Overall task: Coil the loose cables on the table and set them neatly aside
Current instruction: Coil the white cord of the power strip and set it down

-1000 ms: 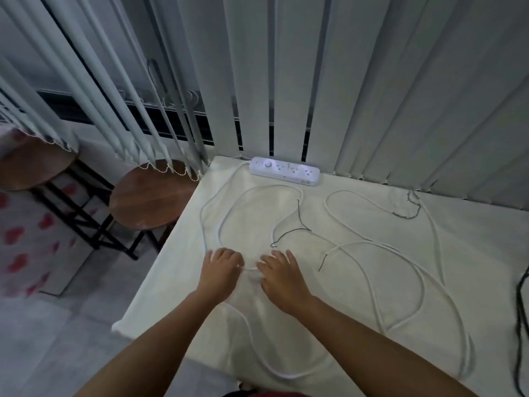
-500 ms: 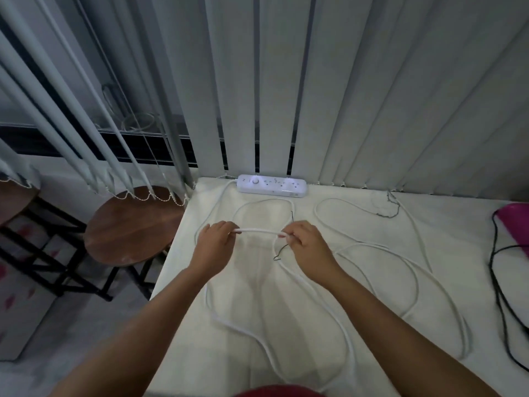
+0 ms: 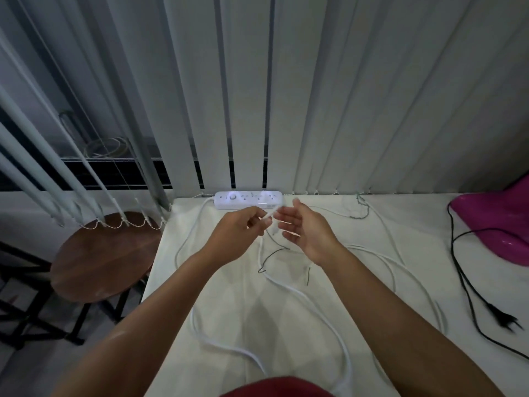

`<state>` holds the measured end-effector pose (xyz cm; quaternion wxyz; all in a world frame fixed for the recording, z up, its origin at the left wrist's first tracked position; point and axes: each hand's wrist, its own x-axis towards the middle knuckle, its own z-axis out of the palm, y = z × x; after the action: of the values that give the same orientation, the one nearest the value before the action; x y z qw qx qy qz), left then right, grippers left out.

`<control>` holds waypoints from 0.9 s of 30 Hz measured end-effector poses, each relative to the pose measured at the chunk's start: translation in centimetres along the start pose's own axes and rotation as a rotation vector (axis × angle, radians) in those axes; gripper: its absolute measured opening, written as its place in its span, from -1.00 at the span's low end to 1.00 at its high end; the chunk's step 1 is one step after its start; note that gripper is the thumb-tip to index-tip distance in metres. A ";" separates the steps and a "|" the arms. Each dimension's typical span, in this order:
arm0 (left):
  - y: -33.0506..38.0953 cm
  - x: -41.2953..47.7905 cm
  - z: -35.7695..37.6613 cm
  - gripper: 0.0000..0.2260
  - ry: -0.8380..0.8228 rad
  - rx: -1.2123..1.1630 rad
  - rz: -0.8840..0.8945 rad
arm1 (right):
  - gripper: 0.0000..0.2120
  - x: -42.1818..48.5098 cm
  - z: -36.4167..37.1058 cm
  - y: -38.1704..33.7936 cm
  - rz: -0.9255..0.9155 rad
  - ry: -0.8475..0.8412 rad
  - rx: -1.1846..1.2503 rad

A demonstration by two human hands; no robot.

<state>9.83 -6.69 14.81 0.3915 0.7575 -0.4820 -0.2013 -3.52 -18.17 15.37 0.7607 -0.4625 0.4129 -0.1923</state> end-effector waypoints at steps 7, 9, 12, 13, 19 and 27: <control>-1.0 -0.3 0.9 -0.72 -0.136 -0.152 -0.094 | -0.85 0.1 2.3 -4.6 -0.019 -0.213 0.443; -1.6 -0.5 1.3 -0.74 -0.159 -0.119 -0.105 | -0.83 -0.1 2.7 -6.4 -0.042 -0.269 0.512; -3.4 -0.7 1.7 -0.78 -0.183 -0.042 -0.160 | -0.83 -0.4 2.5 -9.7 -0.058 -0.423 0.610; -4.2 -0.8 1.8 -0.80 -0.212 -0.021 -0.207 | -0.86 -0.6 2.2 -10.8 -0.060 -0.472 0.639; -6.5 -0.4 0.7 -0.81 -0.589 0.371 -0.319 | -0.74 -1.7 -0.2 -13.6 -0.084 -0.545 0.414; -0.2 4.4 -4.3 -0.62 -0.575 0.248 -0.520 | -0.83 -2.2 -2.4 -11.3 -0.042 -0.438 0.015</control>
<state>14.82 -8.83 17.61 0.0825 0.8083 -0.3848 -0.4379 -5.74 -23.60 25.58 0.8315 -0.4959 0.2267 -0.1064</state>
